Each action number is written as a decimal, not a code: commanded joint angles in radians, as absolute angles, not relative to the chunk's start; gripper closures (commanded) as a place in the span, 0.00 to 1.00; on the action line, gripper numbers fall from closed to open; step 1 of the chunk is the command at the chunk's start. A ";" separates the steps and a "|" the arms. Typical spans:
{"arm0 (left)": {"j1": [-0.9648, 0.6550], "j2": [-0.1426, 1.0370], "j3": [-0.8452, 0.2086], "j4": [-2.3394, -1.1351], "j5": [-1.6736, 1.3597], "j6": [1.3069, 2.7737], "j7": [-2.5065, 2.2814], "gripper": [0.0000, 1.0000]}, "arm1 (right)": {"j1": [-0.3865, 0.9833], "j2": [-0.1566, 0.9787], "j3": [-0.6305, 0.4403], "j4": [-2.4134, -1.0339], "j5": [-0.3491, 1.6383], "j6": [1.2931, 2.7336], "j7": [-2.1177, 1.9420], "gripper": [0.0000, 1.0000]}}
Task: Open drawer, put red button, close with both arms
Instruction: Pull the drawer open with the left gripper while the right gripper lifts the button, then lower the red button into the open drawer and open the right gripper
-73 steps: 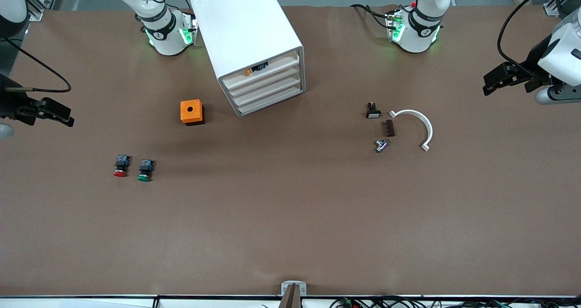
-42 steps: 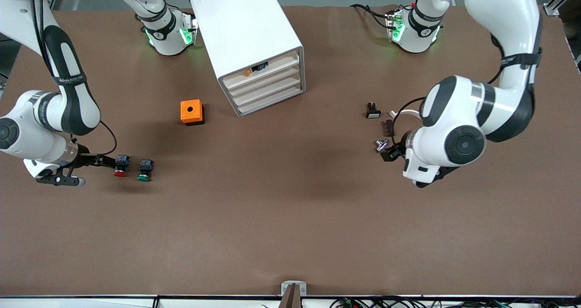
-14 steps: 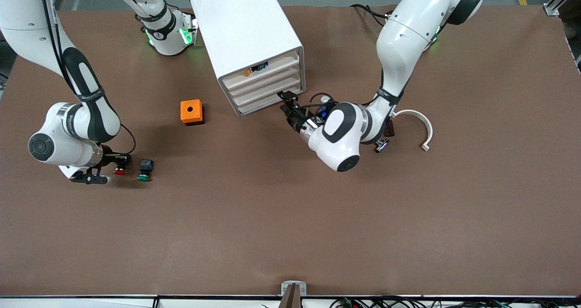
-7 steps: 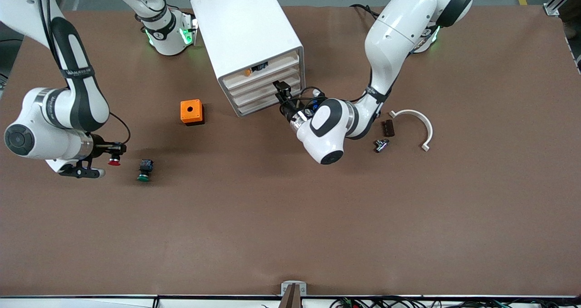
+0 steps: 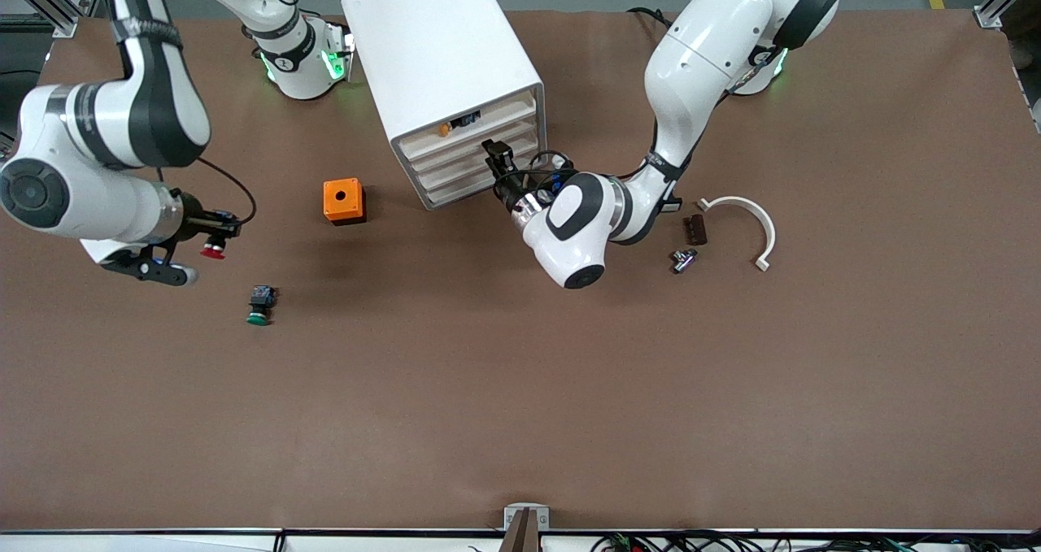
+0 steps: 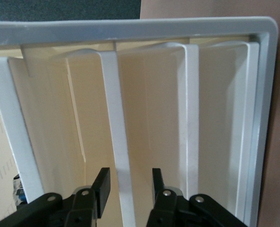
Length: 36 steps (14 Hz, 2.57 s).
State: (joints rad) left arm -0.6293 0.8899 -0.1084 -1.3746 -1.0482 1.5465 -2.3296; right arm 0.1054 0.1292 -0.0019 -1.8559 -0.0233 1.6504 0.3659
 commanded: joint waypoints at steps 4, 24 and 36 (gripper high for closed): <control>-0.673 0.903 -0.101 -1.359 -1.072 1.532 -2.355 0.72 | 0.291 0.138 -0.008 -1.715 -0.017 1.523 0.706 0.99; -0.442 0.911 -0.091 -1.350 -1.085 1.542 -2.229 0.64 | 0.742 0.274 -0.008 -1.739 0.196 1.945 1.629 1.00; -0.327 0.885 -0.068 -1.278 -1.072 1.529 -2.116 0.00 | 0.819 0.305 -0.009 -1.881 0.256 2.166 1.698 0.98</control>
State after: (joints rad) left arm -0.3414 0.8944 -0.0829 -1.2839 -1.0747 1.5472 -2.1636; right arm 0.8137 0.3166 0.0016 -1.8657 0.2264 2.1578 1.6862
